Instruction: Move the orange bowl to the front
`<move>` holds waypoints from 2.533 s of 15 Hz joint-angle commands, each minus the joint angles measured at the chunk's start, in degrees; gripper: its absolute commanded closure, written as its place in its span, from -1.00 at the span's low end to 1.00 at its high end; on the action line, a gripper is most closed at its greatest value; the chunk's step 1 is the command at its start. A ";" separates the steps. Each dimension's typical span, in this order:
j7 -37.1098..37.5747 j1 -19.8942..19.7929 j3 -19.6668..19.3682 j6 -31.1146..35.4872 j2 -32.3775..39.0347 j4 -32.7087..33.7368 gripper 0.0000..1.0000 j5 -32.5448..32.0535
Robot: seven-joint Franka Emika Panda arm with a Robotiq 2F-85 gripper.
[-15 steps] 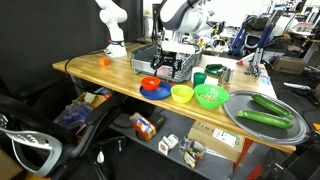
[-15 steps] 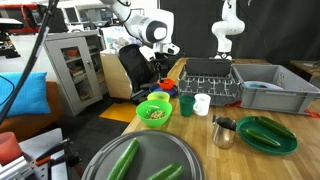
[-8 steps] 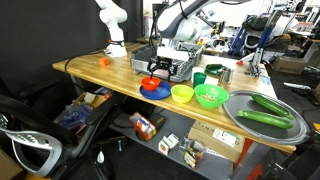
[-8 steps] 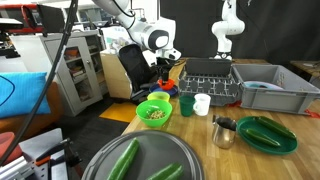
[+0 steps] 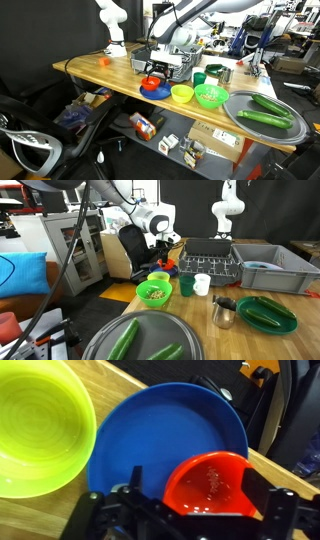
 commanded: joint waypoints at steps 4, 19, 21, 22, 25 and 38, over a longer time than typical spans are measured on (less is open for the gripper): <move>9.06 2.22 -2.74 -3.21 3.41 5.94 -1.00 -0.90; 21.32 2.48 -3.92 -15.50 9.45 17.30 -0.17 -4.70; 21.12 2.45 -3.85 -16.74 10.57 19.19 0.11 -4.91; 21.08 2.45 -3.84 -17.46 11.11 20.20 0.22 -5.01; 20.98 2.44 -3.77 -18.52 12.28 22.36 0.66 -5.11; 31.48 1.64 -2.30 -8.84 8.48 18.78 0.96 3.08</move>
